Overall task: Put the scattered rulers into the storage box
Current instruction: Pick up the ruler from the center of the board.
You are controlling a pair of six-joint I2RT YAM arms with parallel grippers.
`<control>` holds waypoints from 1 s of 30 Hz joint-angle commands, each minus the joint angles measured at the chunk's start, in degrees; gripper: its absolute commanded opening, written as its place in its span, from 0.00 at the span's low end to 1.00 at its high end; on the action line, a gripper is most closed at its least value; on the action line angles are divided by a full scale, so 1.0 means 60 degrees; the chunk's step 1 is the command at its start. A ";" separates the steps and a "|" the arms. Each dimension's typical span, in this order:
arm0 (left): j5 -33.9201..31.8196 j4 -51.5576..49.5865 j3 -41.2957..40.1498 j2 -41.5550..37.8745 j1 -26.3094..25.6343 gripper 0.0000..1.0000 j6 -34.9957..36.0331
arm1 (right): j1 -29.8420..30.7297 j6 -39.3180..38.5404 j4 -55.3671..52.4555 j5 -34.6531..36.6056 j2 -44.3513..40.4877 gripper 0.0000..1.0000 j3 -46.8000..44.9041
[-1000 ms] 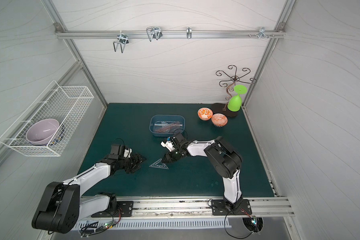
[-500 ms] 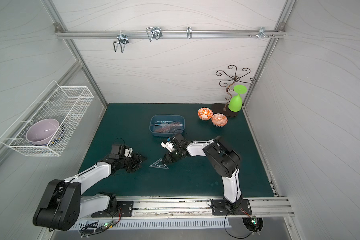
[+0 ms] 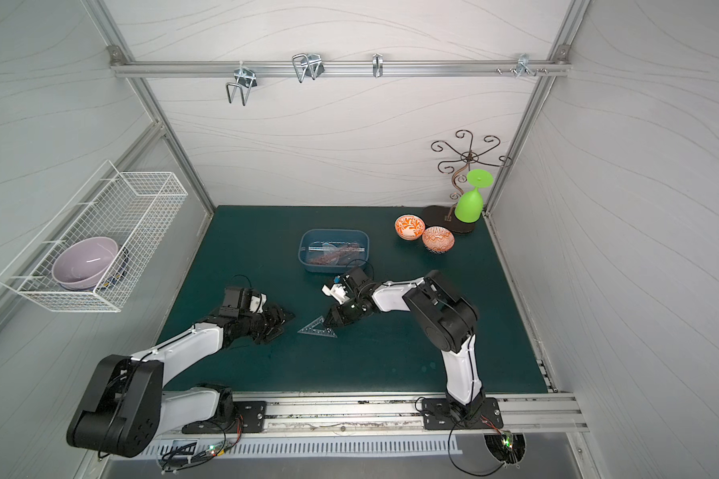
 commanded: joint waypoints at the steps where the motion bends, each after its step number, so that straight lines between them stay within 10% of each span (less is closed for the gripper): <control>1: -0.0054 0.0137 -0.0083 0.0245 -0.0127 0.66 0.0044 | -0.0078 0.0044 0.0130 -0.0170 0.0238 0.20 0.0060; 30: 0.0160 0.0802 -0.0675 0.0897 -0.0704 0.62 -0.0208 | -0.0163 -0.0088 -0.0031 0.0116 0.0441 0.18 -0.0298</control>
